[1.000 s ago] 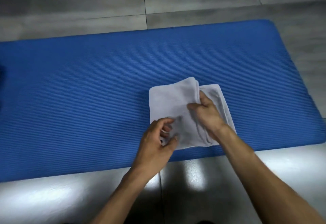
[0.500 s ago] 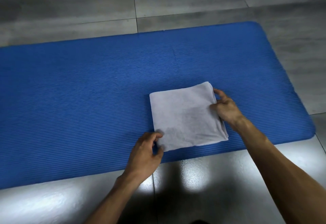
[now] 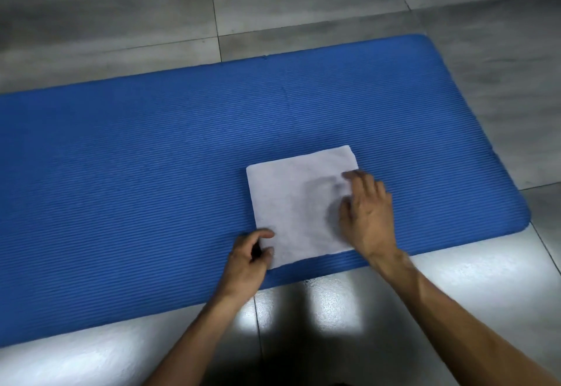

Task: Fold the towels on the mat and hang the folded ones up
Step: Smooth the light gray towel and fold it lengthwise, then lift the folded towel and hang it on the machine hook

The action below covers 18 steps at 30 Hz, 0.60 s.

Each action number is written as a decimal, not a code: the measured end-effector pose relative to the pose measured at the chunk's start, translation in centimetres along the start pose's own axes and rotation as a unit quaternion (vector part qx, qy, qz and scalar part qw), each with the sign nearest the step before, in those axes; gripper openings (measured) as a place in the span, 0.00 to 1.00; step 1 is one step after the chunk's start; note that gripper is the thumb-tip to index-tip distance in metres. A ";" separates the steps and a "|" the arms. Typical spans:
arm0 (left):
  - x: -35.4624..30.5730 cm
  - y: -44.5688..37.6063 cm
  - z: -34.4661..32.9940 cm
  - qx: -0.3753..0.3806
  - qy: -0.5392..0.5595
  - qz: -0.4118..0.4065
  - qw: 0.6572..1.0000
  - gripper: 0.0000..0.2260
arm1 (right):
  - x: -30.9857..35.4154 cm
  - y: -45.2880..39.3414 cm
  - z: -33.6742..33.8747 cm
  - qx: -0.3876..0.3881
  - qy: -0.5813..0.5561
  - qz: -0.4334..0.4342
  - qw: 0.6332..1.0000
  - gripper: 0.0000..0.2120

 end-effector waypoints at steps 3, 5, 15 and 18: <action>-0.7 0.0 0.0 0.003 0.110 0.064 0.992 0.14 | 5.2 4.3 -2.0 0.093 -0.060 0.120 0.987 0.25; -2.3 0.6 0.1 0.008 0.142 0.053 0.988 0.16 | 7.0 6.7 -4.1 0.151 -0.045 0.149 0.976 0.30; -5.0 0.9 3.5 -0.054 0.150 -0.021 0.987 0.25 | 6.9 2.9 -0.2 0.034 -0.204 0.014 0.978 0.16; -6.2 0.1 6.1 -0.089 0.166 -0.021 0.982 0.21 | 7.1 -0.4 3.9 0.012 -0.279 -0.014 0.960 0.17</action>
Point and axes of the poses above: each hand's wrist, its own y-axis away from the middle knuckle, its own z-axis out of the back of the hand, x = y × z, the point moved 7 cm from there along -y, towards the middle knuckle, and after that the axes turned 4 degrees about z, right-handed, at the moved point
